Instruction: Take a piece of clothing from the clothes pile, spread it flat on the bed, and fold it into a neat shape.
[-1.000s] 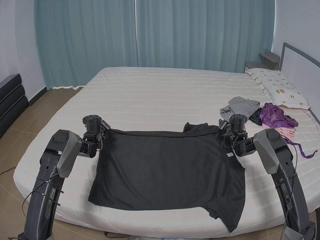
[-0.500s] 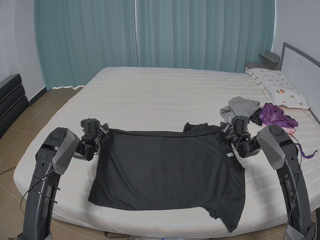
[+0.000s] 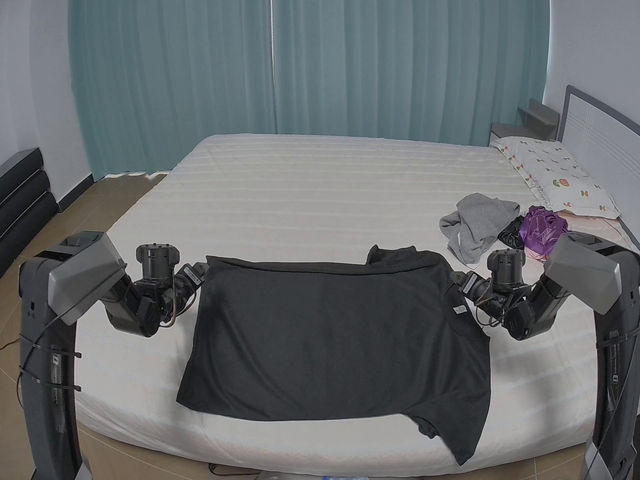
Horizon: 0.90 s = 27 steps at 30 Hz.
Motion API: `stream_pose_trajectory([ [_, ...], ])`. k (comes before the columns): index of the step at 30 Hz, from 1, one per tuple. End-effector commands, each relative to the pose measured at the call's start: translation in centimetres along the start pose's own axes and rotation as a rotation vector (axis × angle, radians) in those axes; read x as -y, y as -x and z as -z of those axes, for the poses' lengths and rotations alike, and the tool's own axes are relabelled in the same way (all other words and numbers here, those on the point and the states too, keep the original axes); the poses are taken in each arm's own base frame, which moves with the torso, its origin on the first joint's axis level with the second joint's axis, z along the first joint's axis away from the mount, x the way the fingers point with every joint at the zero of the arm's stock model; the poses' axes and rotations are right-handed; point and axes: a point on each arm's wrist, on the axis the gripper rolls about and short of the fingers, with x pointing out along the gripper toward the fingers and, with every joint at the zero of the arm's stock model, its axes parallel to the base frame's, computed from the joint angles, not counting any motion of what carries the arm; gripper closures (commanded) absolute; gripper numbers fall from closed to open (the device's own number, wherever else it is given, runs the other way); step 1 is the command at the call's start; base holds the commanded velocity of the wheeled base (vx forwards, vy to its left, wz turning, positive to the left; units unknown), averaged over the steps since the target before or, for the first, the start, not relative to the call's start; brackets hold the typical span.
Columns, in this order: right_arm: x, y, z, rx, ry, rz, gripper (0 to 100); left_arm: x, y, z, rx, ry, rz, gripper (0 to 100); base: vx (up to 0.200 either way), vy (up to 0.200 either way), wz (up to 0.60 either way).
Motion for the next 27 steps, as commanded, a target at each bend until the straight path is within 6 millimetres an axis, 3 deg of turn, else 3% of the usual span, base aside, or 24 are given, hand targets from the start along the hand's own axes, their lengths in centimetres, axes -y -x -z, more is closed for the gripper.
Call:
stream_pose_trajectory([
  [1, 1.6, 10.8, 1.3, -0.057, -0.051, -0.091, 0, -1.4, 12.2, 0.6, -0.105, 0.007, 0.018, 0, 0.0, 0.0, 0.0],
  [8, 2.7, 14.5, 4.7, -0.176, -0.112, -0.099, 0, -3.1, 18.0, 4.3, -0.258, 0.005, -0.031, 0, 0.0, 0.0, 0.0],
  [12, 2.9, 16.0, 5.3, -0.177, -0.168, -0.129, 0, -3.4, 19.9, 6.1, -0.371, 0.042, -0.02, 0, -0.1, 0.0, 0.0],
  [19, 3.9, 16.8, 6.7, -0.222, -0.169, -0.128, 0, -4.0, 20.3, 6.6, -0.444, 0.078, -0.011, 0, -0.2, 0.0, 0.0],
  [27, 3.9, 16.8, 7.1, -0.255, -0.165, -0.142, 0, -4.0, 20.8, 6.5, -0.457, 0.086, 0.006, 0, 0.0, 0.0, 0.0],
])
